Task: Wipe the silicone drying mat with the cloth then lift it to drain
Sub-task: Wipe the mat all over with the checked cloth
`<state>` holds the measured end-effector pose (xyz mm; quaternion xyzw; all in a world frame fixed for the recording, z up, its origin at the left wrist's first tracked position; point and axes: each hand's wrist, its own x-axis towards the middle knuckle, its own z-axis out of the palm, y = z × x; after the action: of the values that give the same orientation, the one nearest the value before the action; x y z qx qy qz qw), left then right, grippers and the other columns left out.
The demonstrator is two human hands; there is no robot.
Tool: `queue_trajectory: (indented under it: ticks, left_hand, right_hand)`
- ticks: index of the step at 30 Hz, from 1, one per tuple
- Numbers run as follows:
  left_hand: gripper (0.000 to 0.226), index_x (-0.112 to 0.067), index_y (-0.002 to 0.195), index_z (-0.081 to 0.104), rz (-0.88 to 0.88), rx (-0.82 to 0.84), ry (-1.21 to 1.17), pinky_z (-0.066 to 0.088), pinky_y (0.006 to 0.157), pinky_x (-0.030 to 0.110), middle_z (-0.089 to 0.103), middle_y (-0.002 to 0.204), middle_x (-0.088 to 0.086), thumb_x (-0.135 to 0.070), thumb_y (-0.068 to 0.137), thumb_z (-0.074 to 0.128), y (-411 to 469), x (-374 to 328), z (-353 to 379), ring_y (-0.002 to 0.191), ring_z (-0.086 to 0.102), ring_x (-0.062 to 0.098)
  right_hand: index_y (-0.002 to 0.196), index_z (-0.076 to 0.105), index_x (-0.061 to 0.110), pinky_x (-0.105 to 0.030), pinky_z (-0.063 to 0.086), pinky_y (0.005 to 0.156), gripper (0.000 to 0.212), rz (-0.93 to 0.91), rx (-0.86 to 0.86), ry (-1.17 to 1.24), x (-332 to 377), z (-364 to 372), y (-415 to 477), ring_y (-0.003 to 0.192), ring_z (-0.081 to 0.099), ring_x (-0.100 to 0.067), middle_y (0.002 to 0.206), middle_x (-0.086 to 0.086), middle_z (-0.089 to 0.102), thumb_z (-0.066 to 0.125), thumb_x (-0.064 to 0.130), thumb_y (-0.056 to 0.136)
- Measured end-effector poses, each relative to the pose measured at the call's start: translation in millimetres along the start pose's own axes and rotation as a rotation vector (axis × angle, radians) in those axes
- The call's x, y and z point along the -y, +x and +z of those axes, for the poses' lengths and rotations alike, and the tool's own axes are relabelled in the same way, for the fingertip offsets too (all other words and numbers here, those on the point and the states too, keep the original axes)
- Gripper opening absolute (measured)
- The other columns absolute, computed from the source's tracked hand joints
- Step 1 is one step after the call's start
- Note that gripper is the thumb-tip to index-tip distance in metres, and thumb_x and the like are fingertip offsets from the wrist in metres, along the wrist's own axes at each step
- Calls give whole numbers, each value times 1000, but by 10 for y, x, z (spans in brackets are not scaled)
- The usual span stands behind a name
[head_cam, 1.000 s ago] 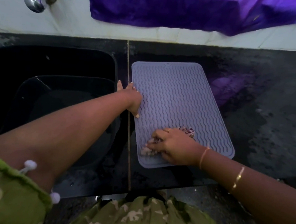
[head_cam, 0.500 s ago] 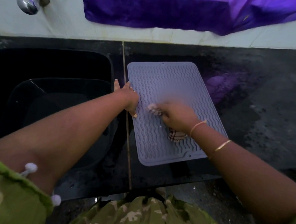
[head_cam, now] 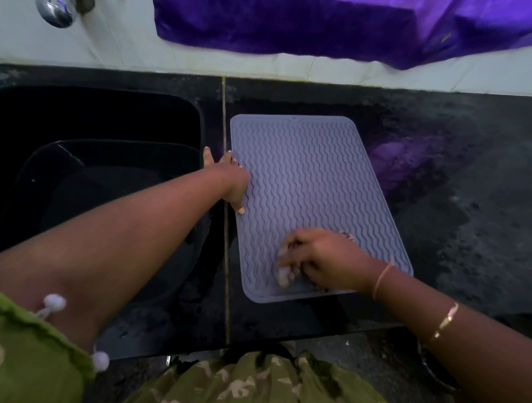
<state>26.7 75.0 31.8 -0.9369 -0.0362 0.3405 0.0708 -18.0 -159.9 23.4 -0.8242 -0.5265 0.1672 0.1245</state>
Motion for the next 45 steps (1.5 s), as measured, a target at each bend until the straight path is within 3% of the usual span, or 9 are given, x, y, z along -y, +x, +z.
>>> queue_trajectory:
  ticks: [3,8,13,19,21,25,27,32,45]
  left_hand:
    - [97,-13,152,14,-8,-18,-22,-5,110,68,5,161,9,-50,80,68,6,6,19,147,-8,30]
    - [100,-14,153,8,-8,-20,-54,-4,110,68,1,161,6,-54,80,65,-13,25,36,147,-10,30]
    - [88,-20,153,9,10,-20,-99,-5,109,69,-1,161,3,-49,87,59,-70,48,35,147,-11,32]
    - [101,-21,153,3,4,-40,-140,-6,111,67,-5,161,-1,-57,81,63,-45,107,120,147,-12,29]
    - [101,-21,153,3,5,-51,-149,-6,111,66,-4,161,-1,-56,80,63,-28,118,132,147,-12,29]
    - [100,-20,153,4,-3,-57,-102,-5,111,67,-3,161,1,-56,80,63,-7,93,118,147,-12,29]
    - [100,-20,153,4,-12,-49,-81,-5,111,67,-3,161,1,-57,81,62,-4,80,109,147,-12,30]
    - [99,-18,153,5,-16,-38,-68,-4,111,67,-1,161,2,-55,81,62,-15,58,80,147,-12,30]
    - [102,-16,153,-1,-1,-10,4,-5,110,69,-8,161,3,-58,82,59,1,65,78,146,-15,30]
  right_hand:
    - [111,60,25,-22,46,84,33,254,-259,414,-60,-335,220,99,53,-12,111,1,54,57,4,86]
    - [95,58,23,-30,54,70,32,264,-697,1076,60,-882,628,82,61,-14,90,-3,61,46,-1,78]
    - [90,55,3,-42,54,79,42,257,-645,1775,66,-847,739,89,62,-29,92,-17,60,35,-12,57]
    - [117,58,7,-30,40,95,35,973,-882,733,-313,-307,536,107,49,-20,117,-7,49,44,2,86]
    - [118,54,16,-37,37,97,31,728,-880,306,-282,-227,461,109,42,-19,120,-5,45,48,18,87]
    - [124,49,21,-53,32,104,78,364,-210,-119,-25,44,525,117,46,-27,121,-8,53,27,79,77]
    - [128,46,18,-59,27,105,83,352,-64,-308,59,247,548,117,46,-35,120,-14,54,29,80,75]
    - [107,55,17,-53,40,88,37,106,-252,-377,115,343,523,88,59,-33,95,-9,62,47,45,84]
    - [111,56,30,-55,37,91,43,-433,83,-372,-97,164,105,91,53,-28,95,-6,56,64,44,70]
